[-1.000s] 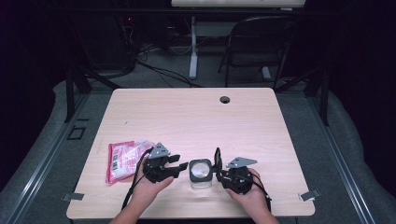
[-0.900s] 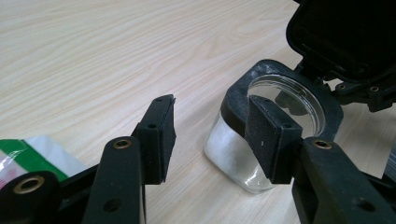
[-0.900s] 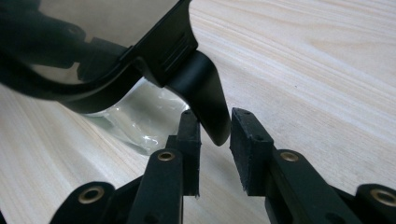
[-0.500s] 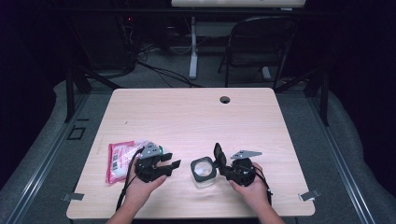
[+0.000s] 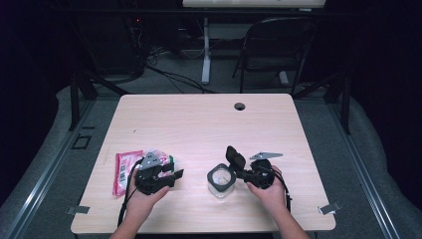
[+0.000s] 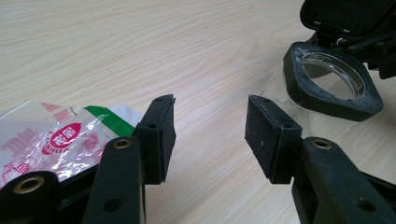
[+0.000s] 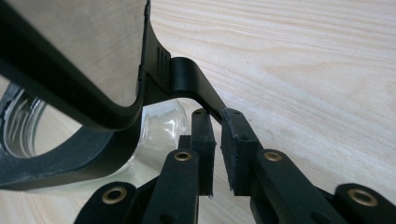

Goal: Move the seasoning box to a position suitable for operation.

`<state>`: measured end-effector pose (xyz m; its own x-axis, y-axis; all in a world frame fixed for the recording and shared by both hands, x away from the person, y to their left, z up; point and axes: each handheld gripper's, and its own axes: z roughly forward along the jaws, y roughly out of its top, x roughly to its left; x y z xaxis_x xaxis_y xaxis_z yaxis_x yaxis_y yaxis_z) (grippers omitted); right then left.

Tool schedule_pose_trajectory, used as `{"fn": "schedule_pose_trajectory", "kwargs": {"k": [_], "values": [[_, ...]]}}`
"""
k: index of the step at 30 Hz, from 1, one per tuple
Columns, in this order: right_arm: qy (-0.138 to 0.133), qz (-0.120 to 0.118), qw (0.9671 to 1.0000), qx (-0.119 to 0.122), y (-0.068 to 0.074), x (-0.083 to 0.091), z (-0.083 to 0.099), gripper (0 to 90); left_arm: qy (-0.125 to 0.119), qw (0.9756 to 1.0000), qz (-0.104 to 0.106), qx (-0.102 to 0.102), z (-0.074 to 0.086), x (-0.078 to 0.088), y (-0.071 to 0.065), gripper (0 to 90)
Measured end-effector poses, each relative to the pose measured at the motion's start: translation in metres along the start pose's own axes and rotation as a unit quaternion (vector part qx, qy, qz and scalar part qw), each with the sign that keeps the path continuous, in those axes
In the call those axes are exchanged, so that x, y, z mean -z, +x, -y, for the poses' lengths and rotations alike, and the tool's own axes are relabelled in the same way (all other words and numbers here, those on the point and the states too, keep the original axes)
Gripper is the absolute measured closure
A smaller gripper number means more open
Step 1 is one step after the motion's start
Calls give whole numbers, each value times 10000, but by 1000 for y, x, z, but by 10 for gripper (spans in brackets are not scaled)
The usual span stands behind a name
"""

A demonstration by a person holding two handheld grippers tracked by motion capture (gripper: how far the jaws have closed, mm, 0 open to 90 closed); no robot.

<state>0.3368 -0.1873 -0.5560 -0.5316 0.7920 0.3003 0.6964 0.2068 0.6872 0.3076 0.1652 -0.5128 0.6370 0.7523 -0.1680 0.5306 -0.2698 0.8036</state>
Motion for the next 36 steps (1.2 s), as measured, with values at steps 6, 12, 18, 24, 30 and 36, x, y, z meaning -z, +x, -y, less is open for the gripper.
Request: {"fn": "schedule_pose_trajectory", "kwargs": {"k": [6,12,18,24,30,36], "values": [[35,-64,10000,21,-4,-1,-2,836,-67,10000,-48,-2,0,2,2,525],[36,17,10000,80,-2,4,-1,790,-30,9999,-126,-26,1,2,4,520],[39,185,9993,319,4,17,2,674,60,9991,-232,-336,5,4,4,524],[-98,530,9959,730,10,27,5,549,-57,9990,-360,-273,13,15,16,501],[-183,580,9954,736,7,30,5,527,-132,9988,-455,-108,22,26,33,479],[-238,565,9957,688,4,34,6,566,-67,9984,-528,200,29,36,50,509]]}}
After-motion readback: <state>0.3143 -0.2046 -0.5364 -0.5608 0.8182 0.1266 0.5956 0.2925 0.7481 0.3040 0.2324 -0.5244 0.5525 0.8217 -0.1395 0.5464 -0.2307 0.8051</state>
